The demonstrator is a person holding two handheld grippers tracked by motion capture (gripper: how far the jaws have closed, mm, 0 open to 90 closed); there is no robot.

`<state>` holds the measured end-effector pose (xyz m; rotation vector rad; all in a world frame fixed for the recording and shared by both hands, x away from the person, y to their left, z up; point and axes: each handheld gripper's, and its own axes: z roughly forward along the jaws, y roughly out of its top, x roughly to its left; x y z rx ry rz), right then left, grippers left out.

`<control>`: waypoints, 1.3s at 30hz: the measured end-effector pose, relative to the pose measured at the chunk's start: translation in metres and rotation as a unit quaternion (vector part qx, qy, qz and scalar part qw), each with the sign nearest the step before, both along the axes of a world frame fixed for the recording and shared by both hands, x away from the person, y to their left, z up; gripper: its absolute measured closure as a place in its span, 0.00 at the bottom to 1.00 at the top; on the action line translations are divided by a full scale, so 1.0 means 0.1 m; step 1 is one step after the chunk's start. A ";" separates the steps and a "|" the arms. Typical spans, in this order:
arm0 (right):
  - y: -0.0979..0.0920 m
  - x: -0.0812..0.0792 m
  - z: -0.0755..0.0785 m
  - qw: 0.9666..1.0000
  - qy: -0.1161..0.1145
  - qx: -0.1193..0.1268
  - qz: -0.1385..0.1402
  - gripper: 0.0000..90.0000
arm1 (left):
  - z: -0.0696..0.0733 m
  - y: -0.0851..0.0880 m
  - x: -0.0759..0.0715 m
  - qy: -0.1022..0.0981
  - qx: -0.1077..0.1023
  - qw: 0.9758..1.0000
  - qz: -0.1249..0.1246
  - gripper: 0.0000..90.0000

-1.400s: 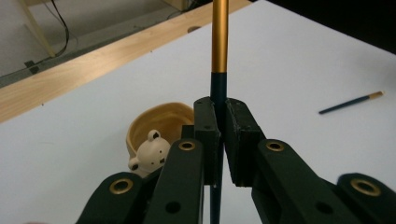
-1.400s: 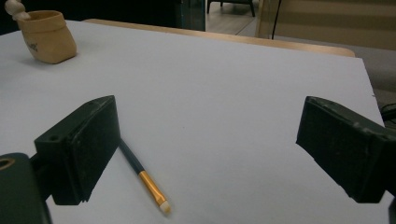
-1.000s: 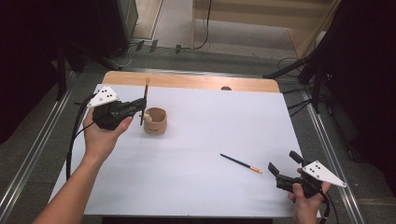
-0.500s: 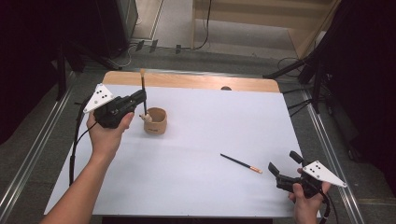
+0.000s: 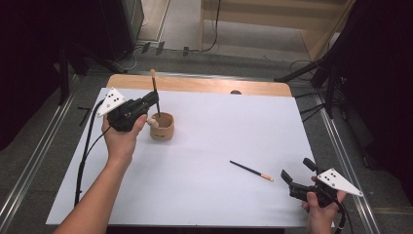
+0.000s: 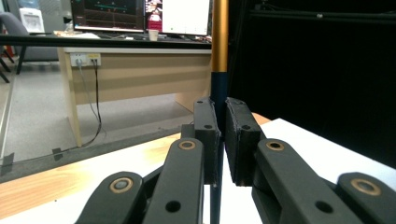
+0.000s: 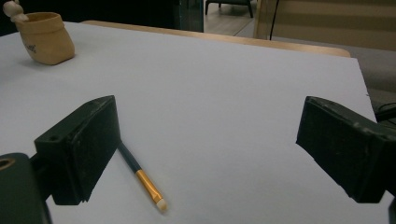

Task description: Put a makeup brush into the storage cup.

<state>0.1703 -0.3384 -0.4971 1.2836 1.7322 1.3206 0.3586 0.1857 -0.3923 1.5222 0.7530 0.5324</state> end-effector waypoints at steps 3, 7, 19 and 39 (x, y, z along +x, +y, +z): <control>0.00 0.00 0.00 1.000 0.000 0.001 0.000 0.08 | -0.10 -0.01 0.03 0.011 -0.012 1.000 0.013 0.95; 0.00 0.00 0.00 1.000 0.001 0.000 0.001 0.08 | -0.14 -0.06 0.04 -0.001 -0.004 1.000 0.014 0.94; 0.00 0.00 -0.01 1.000 0.002 -0.001 0.002 0.08 | -0.29 -0.14 0.03 -0.009 0.007 0.999 0.039 0.94; 0.00 0.01 -0.01 1.000 0.002 0.001 0.002 0.08 | -0.57 -0.22 -0.03 0.001 0.040 0.997 0.065 0.94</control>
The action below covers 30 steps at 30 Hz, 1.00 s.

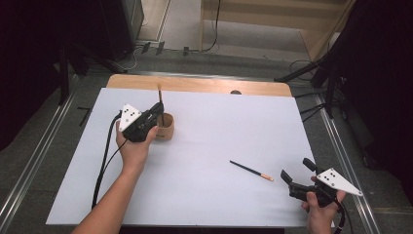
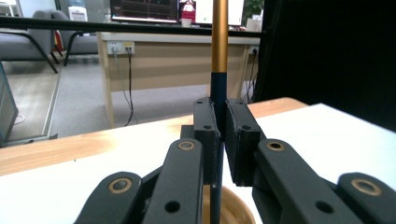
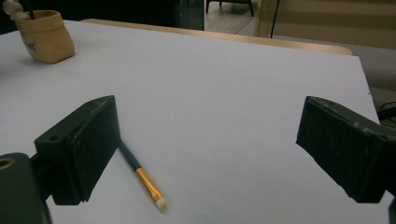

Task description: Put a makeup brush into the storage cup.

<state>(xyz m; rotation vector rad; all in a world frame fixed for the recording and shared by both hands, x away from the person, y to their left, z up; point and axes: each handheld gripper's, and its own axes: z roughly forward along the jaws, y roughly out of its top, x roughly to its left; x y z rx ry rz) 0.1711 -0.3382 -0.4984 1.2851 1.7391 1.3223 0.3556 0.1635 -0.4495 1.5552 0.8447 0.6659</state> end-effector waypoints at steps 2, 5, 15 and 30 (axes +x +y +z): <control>0.00 0.00 0.00 1.000 -0.001 -0.001 0.001 0.08 | -0.02 -0.01 -0.01 0.000 -0.004 1.000 0.001 0.94; 0.00 0.00 0.00 1.000 0.000 0.000 0.000 0.08 | -0.07 -0.02 -0.02 0.007 -0.004 1.000 0.005 0.94; 0.00 0.00 0.00 1.000 0.000 0.001 0.000 0.08 | -0.18 -0.09 -0.07 0.016 0.017 1.000 0.010 0.94; -0.02 0.00 0.00 1.000 -0.002 0.001 -0.003 0.08 | 0.00 0.02 -0.17 0.051 -0.022 0.998 -0.005 0.18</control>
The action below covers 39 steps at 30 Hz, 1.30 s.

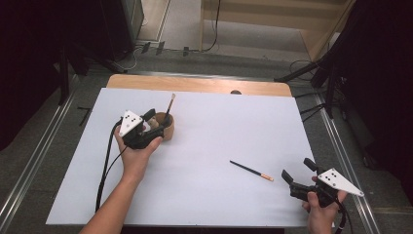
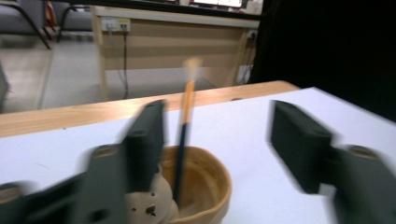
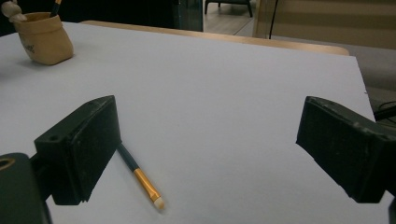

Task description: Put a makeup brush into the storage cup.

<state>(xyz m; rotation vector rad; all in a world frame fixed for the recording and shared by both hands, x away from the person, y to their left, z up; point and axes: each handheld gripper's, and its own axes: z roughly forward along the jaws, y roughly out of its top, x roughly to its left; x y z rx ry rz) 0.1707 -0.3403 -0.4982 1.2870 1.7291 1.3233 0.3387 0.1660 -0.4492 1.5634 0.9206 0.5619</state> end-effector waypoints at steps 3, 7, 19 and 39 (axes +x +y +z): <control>0.01 0.00 0.00 1.000 0.003 0.000 0.001 0.08 | 0.04 0.09 -0.03 -0.008 -0.016 0.999 -0.048 0.00; 0.01 0.00 0.00 1.000 0.003 -0.001 0.001 0.08 | 0.07 0.12 -0.05 -0.005 -0.021 0.999 -0.044 0.00; 0.00 -0.02 0.00 1.000 0.001 -0.002 -0.001 0.08 | 0.19 0.28 -0.24 -0.010 -0.023 0.998 -0.055 0.00; 0.04 0.00 0.05 1.000 -0.002 -0.001 0.010 0.08 | 0.19 0.47 -0.54 -0.008 -0.016 0.998 -0.055 0.00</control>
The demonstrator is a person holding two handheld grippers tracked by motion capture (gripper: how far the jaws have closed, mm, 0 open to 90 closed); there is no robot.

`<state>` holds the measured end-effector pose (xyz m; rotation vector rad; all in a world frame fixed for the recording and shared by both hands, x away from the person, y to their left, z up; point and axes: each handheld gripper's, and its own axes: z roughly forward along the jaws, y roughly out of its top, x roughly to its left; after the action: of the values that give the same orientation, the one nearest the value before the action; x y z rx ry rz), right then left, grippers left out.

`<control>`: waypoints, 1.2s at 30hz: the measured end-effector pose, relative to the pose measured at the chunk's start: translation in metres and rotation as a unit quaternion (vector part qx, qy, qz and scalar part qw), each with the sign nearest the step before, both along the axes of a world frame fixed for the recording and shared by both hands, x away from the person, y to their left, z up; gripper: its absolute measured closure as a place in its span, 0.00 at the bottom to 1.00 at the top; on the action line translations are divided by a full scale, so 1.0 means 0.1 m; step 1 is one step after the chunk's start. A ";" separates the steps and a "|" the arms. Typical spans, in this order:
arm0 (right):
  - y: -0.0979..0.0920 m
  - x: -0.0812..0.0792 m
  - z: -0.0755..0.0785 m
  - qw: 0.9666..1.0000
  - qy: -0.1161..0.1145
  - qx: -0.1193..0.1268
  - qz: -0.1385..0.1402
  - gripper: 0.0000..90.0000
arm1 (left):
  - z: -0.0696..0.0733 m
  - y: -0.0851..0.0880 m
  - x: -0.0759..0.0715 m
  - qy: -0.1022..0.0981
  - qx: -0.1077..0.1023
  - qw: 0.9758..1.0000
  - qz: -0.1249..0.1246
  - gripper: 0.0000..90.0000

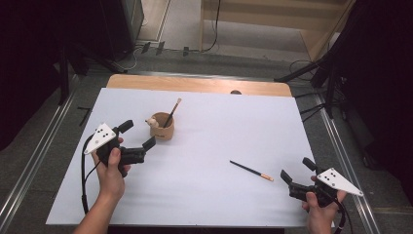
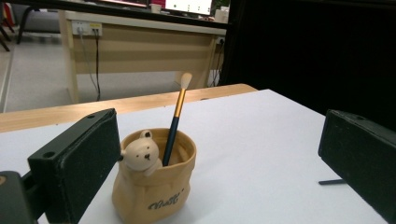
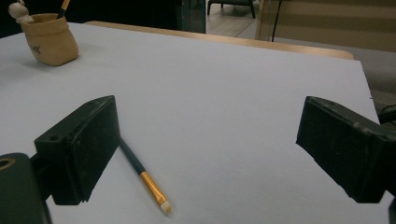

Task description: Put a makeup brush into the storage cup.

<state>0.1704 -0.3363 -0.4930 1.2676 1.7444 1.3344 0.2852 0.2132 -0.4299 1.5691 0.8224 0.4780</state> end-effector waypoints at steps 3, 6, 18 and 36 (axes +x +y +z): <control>0.01 0.01 0.04 1.000 0.000 -0.001 0.008 0.09 | -0.04 0.05 -0.05 0.005 0.004 1.000 0.003 0.00; 0.02 0.02 0.08 1.000 0.004 -0.007 0.013 0.10 | -0.09 0.11 -0.10 0.009 0.008 1.000 0.003 0.00; 0.09 0.17 0.19 0.999 0.023 -0.025 0.043 0.11 | -0.09 0.25 -0.25 -0.002 0.036 0.999 0.009 0.00; 0.26 0.46 0.32 0.993 0.056 -0.061 0.084 0.12 | -0.22 0.47 -0.42 0.014 0.042 0.998 0.035 0.00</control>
<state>0.2162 -0.3098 -0.4610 1.1685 2.0188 1.2460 0.2428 0.2598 -0.4517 1.6312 0.8909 0.5490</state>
